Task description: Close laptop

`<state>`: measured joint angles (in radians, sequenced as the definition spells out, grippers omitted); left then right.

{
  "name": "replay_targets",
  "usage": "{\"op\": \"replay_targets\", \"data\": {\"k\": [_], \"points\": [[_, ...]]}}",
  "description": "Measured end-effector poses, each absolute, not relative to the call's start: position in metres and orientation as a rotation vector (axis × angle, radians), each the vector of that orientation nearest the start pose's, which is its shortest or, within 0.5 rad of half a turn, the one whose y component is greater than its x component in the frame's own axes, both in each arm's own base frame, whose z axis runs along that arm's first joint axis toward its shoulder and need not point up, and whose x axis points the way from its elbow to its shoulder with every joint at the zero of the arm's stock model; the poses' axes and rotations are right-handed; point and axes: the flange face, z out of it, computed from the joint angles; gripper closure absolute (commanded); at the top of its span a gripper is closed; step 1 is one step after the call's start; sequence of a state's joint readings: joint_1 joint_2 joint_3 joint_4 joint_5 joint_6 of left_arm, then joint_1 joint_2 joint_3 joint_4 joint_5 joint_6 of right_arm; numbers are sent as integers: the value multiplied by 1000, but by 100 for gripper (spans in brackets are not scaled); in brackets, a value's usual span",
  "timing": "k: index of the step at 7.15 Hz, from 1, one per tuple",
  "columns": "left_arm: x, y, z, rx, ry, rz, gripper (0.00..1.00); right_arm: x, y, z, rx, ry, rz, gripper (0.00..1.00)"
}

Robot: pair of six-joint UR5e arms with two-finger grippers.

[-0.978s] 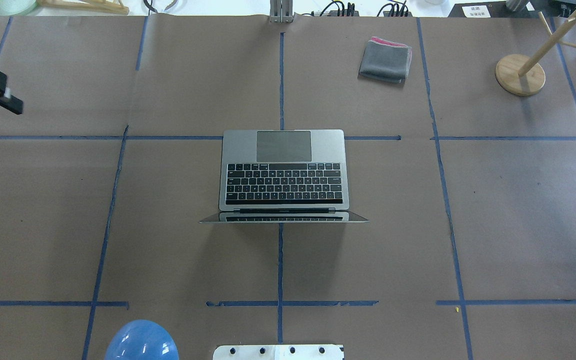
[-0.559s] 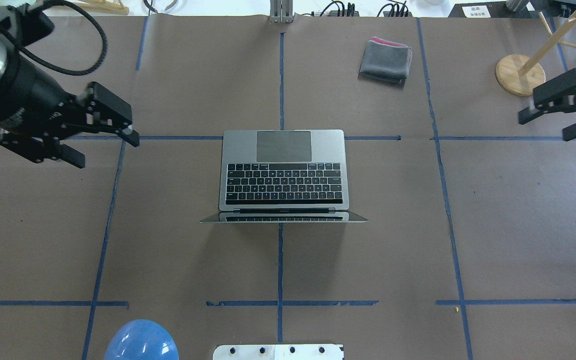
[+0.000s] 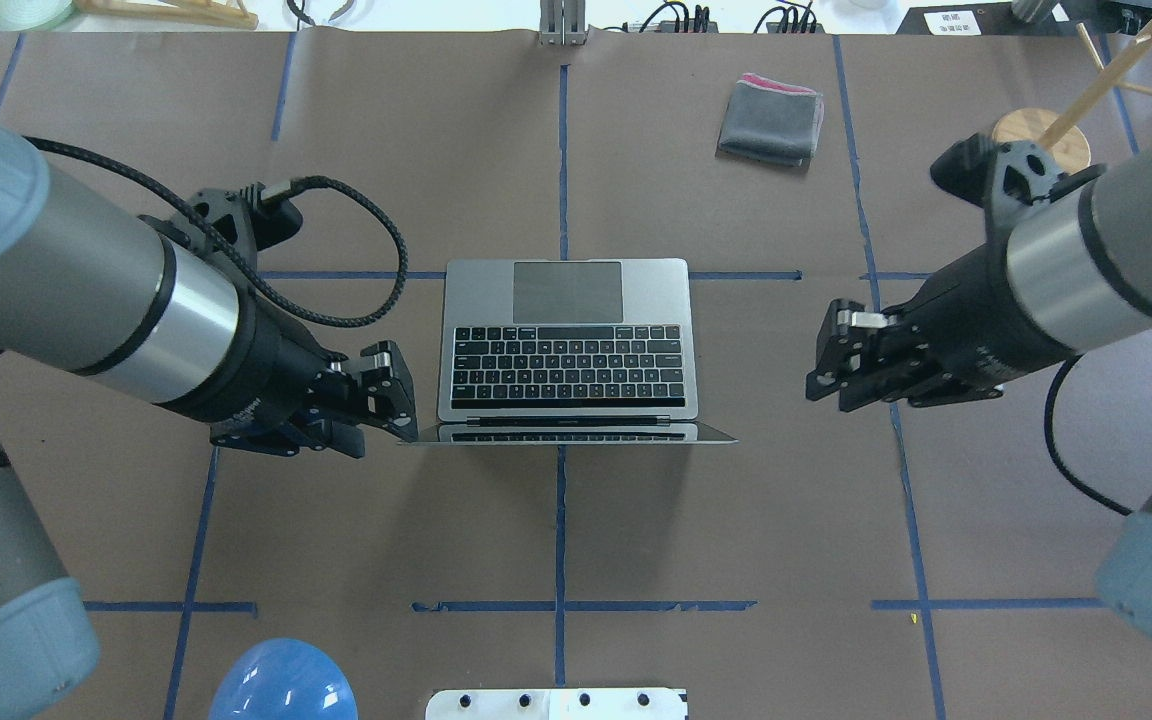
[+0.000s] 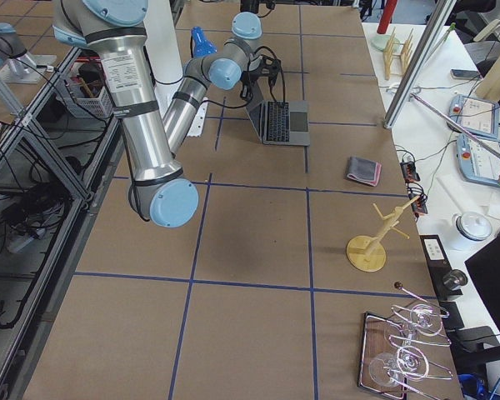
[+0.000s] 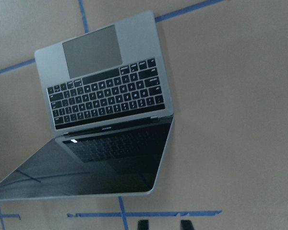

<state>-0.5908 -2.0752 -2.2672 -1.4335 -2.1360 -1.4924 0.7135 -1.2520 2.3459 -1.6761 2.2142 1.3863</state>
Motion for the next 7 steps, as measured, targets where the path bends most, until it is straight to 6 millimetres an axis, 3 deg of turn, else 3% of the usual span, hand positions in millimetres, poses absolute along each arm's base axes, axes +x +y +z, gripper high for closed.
{"op": "replay_targets", "data": {"k": [1, 3, 4, 7], "points": [[361, -313, 119, -149, 1141, -124, 94, -307, -316, 166, -135, -1118, 131, 100], [392, -288, 114, -149, 1137, -74, 98, -368, -265, 147, -117, -1112, 128, 100], [411, -283, 117, -140, 1129, -64, 99, -392, -251, 145, -74, -1098, 143, 100], [462, -294, 131, -123, 1090, -68, 99, -436, -261, 158, 49, -1065, 201, 100]]}}
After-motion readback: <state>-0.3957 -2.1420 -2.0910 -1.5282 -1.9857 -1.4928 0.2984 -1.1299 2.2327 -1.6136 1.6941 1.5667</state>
